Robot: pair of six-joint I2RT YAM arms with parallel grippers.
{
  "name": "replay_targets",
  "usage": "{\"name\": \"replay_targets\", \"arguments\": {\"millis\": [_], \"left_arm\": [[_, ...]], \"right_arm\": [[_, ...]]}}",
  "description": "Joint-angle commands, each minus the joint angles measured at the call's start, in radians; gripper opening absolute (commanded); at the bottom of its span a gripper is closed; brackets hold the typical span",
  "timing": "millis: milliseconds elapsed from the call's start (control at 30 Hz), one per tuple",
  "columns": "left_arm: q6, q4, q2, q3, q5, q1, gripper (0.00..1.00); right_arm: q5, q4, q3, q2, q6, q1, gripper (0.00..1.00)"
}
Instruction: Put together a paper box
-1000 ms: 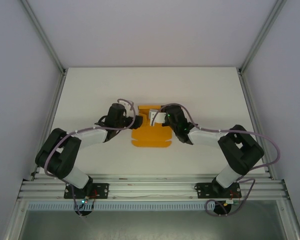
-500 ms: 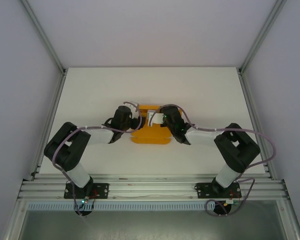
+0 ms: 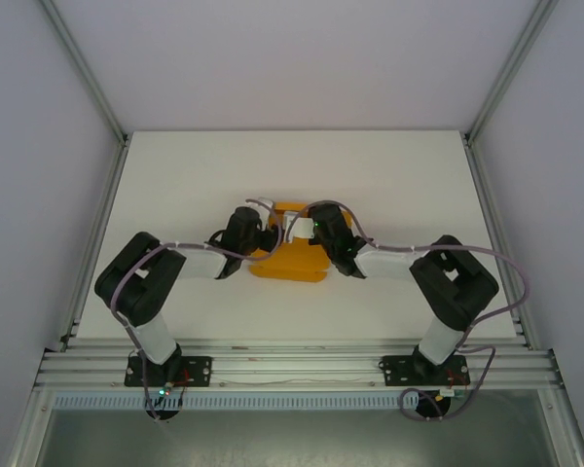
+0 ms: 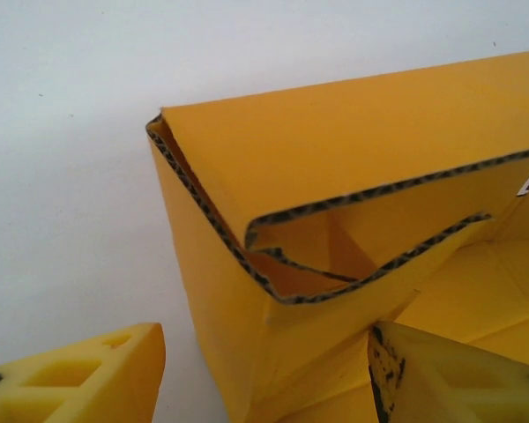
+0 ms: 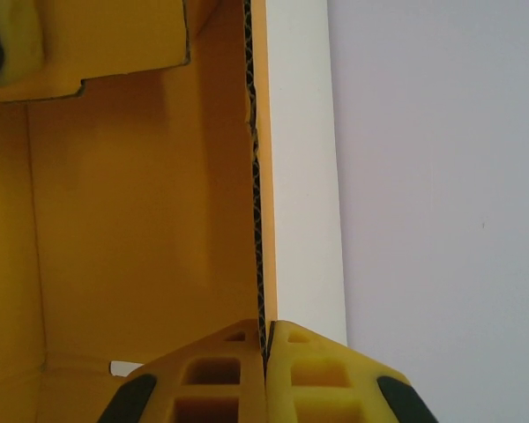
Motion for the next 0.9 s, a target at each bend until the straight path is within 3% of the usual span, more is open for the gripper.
{"name": "replay_targets", "arguments": {"millis": [0,100,367,567,700,800,833,867], "left_arm": [[0.012,0.04,0.017,0.042,-0.051,-0.007,0.52],[-0.01,0.026,0.026,0.06,-0.105,-0.007,0.4],[-0.06,-0.057,0.097,0.134,-0.288,-0.023,0.26],[-0.046,-0.003,0.093,0.115,-0.253,-0.031,0.26],[-0.071,-0.024,0.093,0.131,-0.356,-0.031,0.11],[-0.087,-0.069,0.125,0.167,-0.426,-0.035,0.1],[-0.103,-0.085,0.137,0.179,-0.469,-0.037,0.01],[-0.12,-0.1,0.145,0.187,-0.495,-0.041,0.0]], "right_arm": [[-0.052,-0.143,-0.021,0.033,0.039,0.027,0.0],[-0.039,-0.133,-0.029,0.021,0.042,0.028,0.0],[-0.067,-0.15,-0.039,-0.024,0.097,0.033,0.0],[-0.059,-0.147,-0.039,-0.034,0.102,0.033,0.0],[-0.066,-0.164,-0.033,-0.047,0.105,0.035,0.0],[-0.075,-0.159,-0.038,-0.054,0.123,0.034,0.0],[-0.073,-0.161,-0.038,-0.054,0.133,0.035,0.0],[-0.071,-0.165,-0.038,-0.054,0.138,0.034,0.0]]}}
